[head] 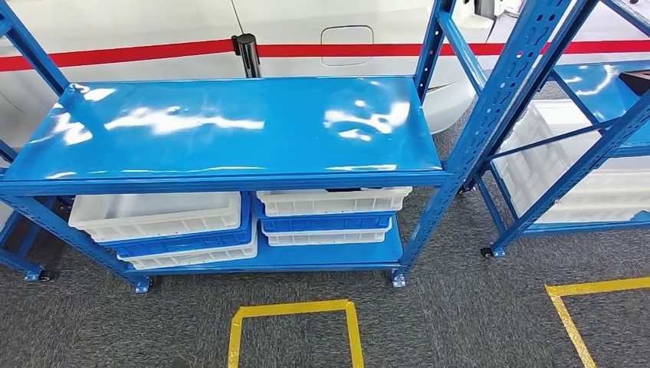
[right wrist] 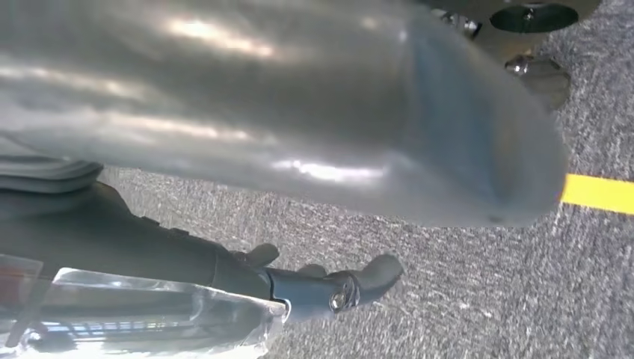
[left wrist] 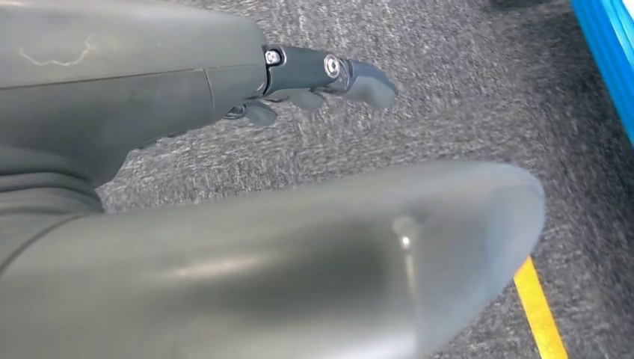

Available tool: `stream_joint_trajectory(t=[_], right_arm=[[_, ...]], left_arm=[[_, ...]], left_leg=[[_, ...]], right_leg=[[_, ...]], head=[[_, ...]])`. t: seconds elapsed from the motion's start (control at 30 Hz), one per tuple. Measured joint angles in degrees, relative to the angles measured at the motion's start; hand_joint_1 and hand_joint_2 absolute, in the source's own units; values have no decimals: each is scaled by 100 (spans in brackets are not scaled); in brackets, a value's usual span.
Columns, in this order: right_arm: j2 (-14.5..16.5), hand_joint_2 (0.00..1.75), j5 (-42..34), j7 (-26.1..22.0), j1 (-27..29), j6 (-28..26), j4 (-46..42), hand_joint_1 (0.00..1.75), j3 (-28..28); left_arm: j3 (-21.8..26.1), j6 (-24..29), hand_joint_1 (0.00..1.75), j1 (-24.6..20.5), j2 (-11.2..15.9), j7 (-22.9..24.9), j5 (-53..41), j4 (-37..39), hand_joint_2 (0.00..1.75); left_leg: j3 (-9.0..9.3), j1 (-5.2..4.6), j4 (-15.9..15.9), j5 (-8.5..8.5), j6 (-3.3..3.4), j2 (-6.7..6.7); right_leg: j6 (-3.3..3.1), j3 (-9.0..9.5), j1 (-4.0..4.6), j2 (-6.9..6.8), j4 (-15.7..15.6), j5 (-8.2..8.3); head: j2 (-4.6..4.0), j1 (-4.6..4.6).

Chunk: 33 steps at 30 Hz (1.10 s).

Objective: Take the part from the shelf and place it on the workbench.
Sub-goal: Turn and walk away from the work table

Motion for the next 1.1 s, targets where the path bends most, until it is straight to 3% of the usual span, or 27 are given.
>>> stream_joint_trajectory(t=[0.07,0.2,0.63,0.83,0.97,1.1], right_arm=[[-8,0,4,7,-1,-13,0,0,0],[-19,175,4,7,-2,-18,0,0,0],[-31,175,31,-24,-1,-12,-1,0,0],[-96,175,-257,-44,87,146,-38,0,0],[-155,0,-555,-90,184,295,-128,0,0],[-211,0,-825,-143,284,426,-235,0,0]], left_arm=[[2,1,0,2,-10,-1,3,0,175],[5,-1,0,5,-12,-13,15,0,175],[7,-32,0,7,-17,-40,94,0,175],[-327,-192,0,132,28,300,645,-40,175],[-753,-345,0,282,86,631,1229,-123,0],[-1214,-487,0,429,149,928,1751,-221,0]], left_leg=[[-21,-27,-23,31,-69,6],[-53,-84,-19,61,-15,4],[-67,-131,-15,71,15,4],[-69,-118,-15,71,15,4],[-73,-106,-16,71,14,4],[-77,-101,-16,71,14,4]], right_leg=[[7,-39,5,-3,14,-5],[61,-64,-32,-7,10,33],[82,-80,-78,-7,7,45],[82,-84,-76,-7,7,45],[81,-87,-73,-6,7,45],[81,-90,-69,-6,7,45]], head=[[0,-3],[0,0],[0,-1],[0,-2],[0,-2],[0,-3]])
